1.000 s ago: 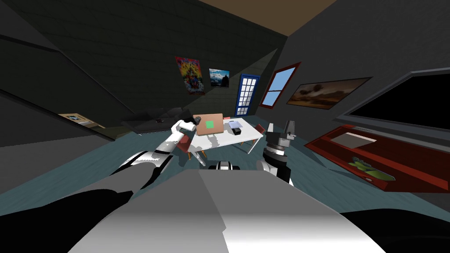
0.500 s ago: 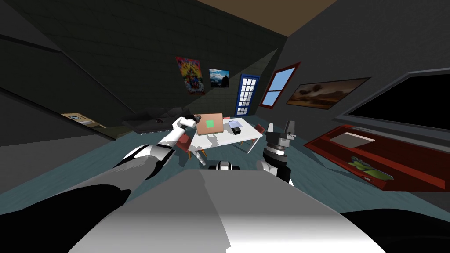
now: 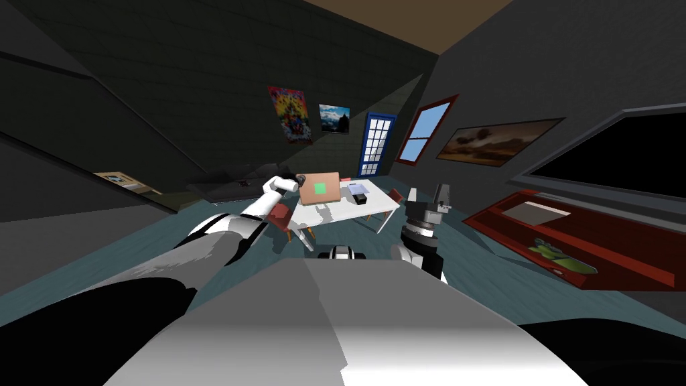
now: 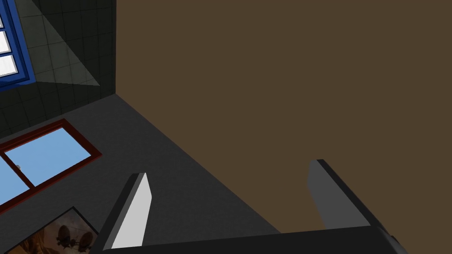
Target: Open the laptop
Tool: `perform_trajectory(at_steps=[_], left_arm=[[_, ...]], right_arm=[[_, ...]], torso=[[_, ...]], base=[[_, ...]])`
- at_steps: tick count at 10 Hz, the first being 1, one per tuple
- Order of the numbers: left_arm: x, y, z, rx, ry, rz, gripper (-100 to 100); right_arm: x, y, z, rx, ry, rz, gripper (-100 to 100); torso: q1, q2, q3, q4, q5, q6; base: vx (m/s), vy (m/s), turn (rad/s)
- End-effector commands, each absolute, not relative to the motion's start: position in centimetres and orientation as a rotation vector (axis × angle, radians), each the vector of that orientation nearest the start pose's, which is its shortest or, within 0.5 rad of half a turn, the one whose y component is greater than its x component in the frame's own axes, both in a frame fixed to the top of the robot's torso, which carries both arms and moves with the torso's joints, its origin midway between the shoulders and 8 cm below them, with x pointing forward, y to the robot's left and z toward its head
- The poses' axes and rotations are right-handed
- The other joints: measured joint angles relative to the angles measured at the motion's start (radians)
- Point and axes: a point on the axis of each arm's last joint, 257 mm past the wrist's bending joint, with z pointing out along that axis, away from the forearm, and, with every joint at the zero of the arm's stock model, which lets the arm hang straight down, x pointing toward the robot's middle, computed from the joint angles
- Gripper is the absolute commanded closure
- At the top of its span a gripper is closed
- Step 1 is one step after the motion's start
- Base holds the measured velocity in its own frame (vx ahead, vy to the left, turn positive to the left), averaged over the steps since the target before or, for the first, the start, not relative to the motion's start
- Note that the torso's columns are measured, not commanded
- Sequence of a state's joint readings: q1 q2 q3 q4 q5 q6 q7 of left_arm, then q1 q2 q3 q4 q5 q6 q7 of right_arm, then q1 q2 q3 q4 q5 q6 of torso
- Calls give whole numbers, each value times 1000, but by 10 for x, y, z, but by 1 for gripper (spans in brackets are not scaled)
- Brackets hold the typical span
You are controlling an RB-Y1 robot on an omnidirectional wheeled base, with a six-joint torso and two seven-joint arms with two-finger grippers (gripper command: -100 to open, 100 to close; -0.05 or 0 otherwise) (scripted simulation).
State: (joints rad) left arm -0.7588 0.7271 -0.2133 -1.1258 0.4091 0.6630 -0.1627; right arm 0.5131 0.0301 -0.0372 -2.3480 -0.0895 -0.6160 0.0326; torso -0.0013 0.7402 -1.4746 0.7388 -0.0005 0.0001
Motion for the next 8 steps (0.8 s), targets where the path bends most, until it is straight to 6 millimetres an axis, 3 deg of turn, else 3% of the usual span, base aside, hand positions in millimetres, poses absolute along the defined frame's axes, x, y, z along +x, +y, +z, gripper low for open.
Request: perform_trajectory(at_steps=[1, 2, 5, 8], left_arm=[[700, 405, -85, -1103, 1652, -559, 100], [698, 413, -94, -1125, 1656, -544, 100], [713, 410, -61, -1107, 1648, -559, 100], [710, 432, -77, -1167, 1649, -520, 100]], right_arm=[[301, -300, 70, 575, 418, 1314, 0], [301, -300, 70, 575, 418, 1314, 0], [301, -300, 70, 575, 418, 1314, 0], [301, -300, 70, 575, 418, 1314, 0]], torso=[[1, -2, -1, 0, 0, 0], [2, -3, -2, -1, 1, 0], [1, -1, 0, 0, 0, 0], [2, -4, -2, -1, 1, 0]], base=[[-8, -4, 0], [0, 0, 0], [-36, -11, 4], [-3, -1, -1]])
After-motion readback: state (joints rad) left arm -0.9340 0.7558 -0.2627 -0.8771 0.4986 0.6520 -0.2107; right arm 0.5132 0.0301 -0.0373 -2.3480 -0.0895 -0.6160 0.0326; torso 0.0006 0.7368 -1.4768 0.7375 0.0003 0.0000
